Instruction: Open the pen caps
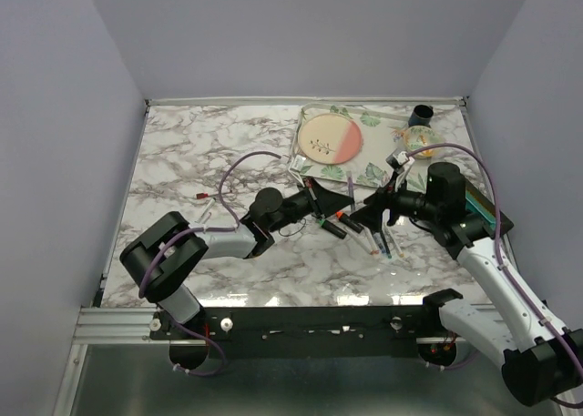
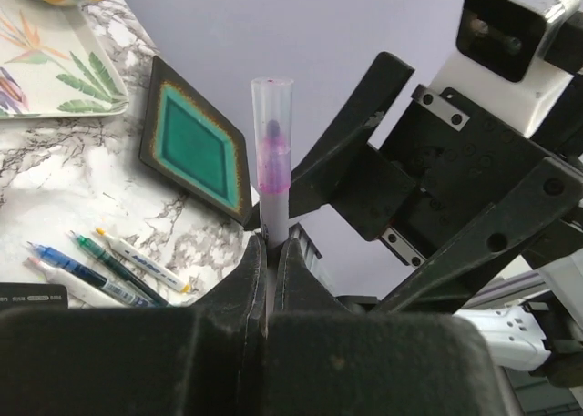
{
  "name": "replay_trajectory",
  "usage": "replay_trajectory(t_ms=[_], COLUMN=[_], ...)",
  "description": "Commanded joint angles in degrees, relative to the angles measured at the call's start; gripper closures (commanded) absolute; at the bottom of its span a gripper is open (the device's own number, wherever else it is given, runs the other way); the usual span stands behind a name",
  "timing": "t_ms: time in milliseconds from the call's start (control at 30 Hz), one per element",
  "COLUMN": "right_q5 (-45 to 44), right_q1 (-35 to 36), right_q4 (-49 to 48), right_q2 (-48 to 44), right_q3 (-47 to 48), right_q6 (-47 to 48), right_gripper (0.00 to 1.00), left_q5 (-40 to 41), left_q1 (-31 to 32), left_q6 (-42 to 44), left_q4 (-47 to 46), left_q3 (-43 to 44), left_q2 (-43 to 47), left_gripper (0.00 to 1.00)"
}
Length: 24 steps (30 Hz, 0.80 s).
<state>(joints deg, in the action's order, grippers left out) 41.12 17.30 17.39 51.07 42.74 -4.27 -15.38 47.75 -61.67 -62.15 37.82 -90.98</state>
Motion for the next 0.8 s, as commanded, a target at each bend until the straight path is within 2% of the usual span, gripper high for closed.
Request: replay_trajectory(t_ms=[0,67,233,400,433,500,533,567,633,667,767], right_q5=[-2.2,-1.3,-0.5,-0.3,0.0,0.2,0.2,0.2,0.1,0.7,2.4], right_q1=[-0.2,-0.2,-0.2,-0.2,-0.2,-0.2,-0.2,-0.2,-0.2,-0.2,-0.2], right_q4=[-2.3,-2.0,-1.7,-1.9,-1.9,-1.8,-1.8,-1.7,-1.4,-1.1,1.1], right_q2=[1.1,1.8,3.0,3.4,3.5,3.5,3.4,3.4,3.5,3.7,4.2], right_q3=[-0.9,-0.8,-0.8,-0.8,-0.7,-0.6,-0.6,-0.6,-0.5,-0.4,0.6], right_q6=[-4.0,-3.7,-2.7,-2.3,-2.1,-1.5,-1.4,-1.1,0.0,0.8,3.7], right_gripper=[0.26,0.36,0.42,0.52,0.56,0.72,0.81,0.99,0.99,0.99,0.99], left_q5=[4.7,5.3,6.7,6.6,6.9,7.3,7.7,8.0,8.7,9.9,12.6], left_q1=[1.7,2.6,3.4,4.2,4.8,5.4,5.9,6.0,6.0,6.0,5.6], left_q6=[-1.1,-1.0,-0.6,-0.6,-0.5,0.1,0.3,0.5,1.2,1.7,4.8], left_q4=[-5.8,-6.0,-4.8,-4.6,-4.6,-4.1,-3.9,-3.2,-2.3,-1.0,4.6], left_q3=[2.2,2.7,3.0,3.7,4.0,4.4,4.5,4.5,4.2,4.0,4.3], left_q2=[-3.1,-3.2,-2.6,-2.4,-2.4,-2.1,-2.0,-1.9,-0.8,-0.3,2.6], left_gripper=[1.00,1.00,1.00,0.98,0.96,0.93,0.88,0.84,0.73,0.61,0.41])
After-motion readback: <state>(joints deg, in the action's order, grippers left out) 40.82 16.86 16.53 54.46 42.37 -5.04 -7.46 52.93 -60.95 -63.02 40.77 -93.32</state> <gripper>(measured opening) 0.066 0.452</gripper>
